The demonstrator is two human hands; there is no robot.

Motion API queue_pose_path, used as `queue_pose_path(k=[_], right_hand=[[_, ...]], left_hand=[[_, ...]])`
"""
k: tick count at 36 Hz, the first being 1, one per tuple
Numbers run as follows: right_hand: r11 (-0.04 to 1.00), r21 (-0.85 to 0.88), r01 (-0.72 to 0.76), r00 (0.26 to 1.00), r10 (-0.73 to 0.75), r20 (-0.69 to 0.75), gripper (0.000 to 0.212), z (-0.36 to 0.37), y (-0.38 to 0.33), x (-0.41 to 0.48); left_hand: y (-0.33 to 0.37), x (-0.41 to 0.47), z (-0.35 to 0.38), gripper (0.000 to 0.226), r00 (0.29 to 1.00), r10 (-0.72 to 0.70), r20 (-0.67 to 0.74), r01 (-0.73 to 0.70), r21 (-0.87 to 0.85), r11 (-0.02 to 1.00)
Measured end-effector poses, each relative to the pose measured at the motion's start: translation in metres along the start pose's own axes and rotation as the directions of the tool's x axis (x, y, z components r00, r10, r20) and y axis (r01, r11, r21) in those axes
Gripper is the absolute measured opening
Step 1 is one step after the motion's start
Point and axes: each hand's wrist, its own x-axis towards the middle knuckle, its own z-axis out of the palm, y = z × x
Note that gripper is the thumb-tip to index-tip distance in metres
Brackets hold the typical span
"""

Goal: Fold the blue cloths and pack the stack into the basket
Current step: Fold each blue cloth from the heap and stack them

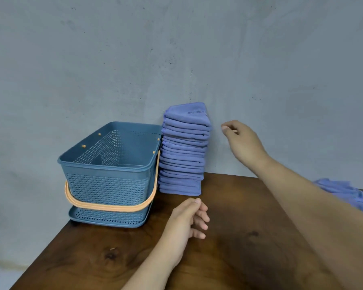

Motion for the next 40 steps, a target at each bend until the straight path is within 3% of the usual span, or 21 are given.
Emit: queue_pose_path(k=[5,9,12,15,18,22,27,33,40], right_hand=[[0.997,0.023,-0.072,0.993,0.069,0.091,0.018,-0.043,0.041,-0.119],[0.995,0.022,-0.097,0.984,0.093,0.151,0.017,-0.074,0.073,-0.188],[0.996,0.001,-0.087,0.991,0.086,0.098,0.014,-0.093,0.109,-0.216],[0.971,-0.239,-0.028,0.994,0.052,0.096,0.016,-0.108,0.155,-0.227],[0.889,-0.455,-0.054,0.989,0.109,0.097,0.035,-0.121,0.192,-0.217],[0.731,-0.648,-0.213,0.976,0.19,-0.107,0.048,-0.132,0.213,-0.199],[0.476,-0.777,-0.412,0.853,0.502,-0.145,0.069,-0.142,0.234,-0.199],[0.453,-0.788,-0.417,0.851,0.498,-0.165,0.072,-0.141,0.238,-0.189],[0.412,-0.802,-0.432,0.824,0.542,-0.165,0.078,-0.145,0.255,-0.172]], left_hand=[[-0.002,-0.01,0.007,0.024,0.994,0.103,0.03,-0.106,0.131,0.986],[-0.008,-0.019,0.015,0.018,0.971,0.206,0.118,-0.235,0.367,0.9],[-0.02,-0.024,0.02,0.008,0.939,0.255,0.232,-0.344,0.636,0.691],[-0.028,-0.022,0.021,0.012,0.893,0.22,0.393,-0.45,0.791,0.414],[-0.034,-0.017,0.021,0.019,0.878,0.174,0.446,-0.478,0.836,0.27],[-0.038,-0.014,0.023,0.022,0.878,0.157,0.451,-0.475,0.859,0.189],[-0.043,-0.009,0.028,0.018,0.868,0.18,0.462,-0.481,0.873,0.077],[-0.047,-0.003,0.045,0.002,0.879,0.24,0.412,-0.417,0.908,-0.031],[-0.057,0.016,0.095,0.01,0.879,0.334,0.34,-0.318,0.94,-0.122]])
